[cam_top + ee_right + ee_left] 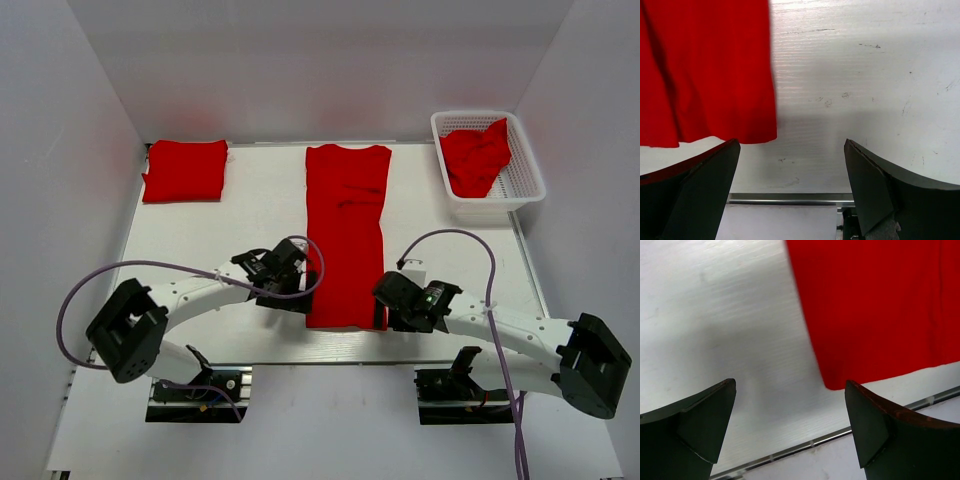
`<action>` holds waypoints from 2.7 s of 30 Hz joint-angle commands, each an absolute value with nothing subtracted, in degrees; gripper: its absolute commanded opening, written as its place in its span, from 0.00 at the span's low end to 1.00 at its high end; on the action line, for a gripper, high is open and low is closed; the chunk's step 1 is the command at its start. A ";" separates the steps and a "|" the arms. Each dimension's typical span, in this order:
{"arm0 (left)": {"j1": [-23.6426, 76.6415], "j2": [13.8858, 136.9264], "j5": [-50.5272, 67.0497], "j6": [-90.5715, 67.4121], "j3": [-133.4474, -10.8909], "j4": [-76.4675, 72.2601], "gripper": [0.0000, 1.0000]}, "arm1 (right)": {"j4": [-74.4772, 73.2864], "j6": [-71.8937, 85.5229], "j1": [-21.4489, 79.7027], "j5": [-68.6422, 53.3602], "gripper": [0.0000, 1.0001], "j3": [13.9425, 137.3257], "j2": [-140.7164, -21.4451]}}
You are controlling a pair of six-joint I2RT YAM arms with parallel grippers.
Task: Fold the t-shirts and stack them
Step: Grab the bottom of the folded rectangular tshirt with both arms, then fold the folded rectangular tshirt in 1/3 of the way
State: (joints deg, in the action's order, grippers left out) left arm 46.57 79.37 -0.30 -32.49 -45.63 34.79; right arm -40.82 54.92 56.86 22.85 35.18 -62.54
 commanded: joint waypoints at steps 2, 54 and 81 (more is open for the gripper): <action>48.77 83.22 -2.02 -33.48 -48.95 32.97 1.00 | -38.59 57.74 57.04 25.57 0.90 34.02 -63.46; 56.60 83.77 -2.11 -41.57 -41.75 26.81 0.00 | -26.80 47.63 57.22 14.42 0.00 31.90 -67.42; 47.38 90.87 -12.30 -40.61 -67.13 34.37 0.00 | -33.14 44.39 49.14 35.68 0.00 54.14 -76.29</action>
State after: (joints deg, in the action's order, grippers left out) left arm 49.39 89.10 -10.20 -42.78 -62.89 33.01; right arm -34.20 46.28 51.46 30.57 51.07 -75.29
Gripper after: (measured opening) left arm 0.009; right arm 0.023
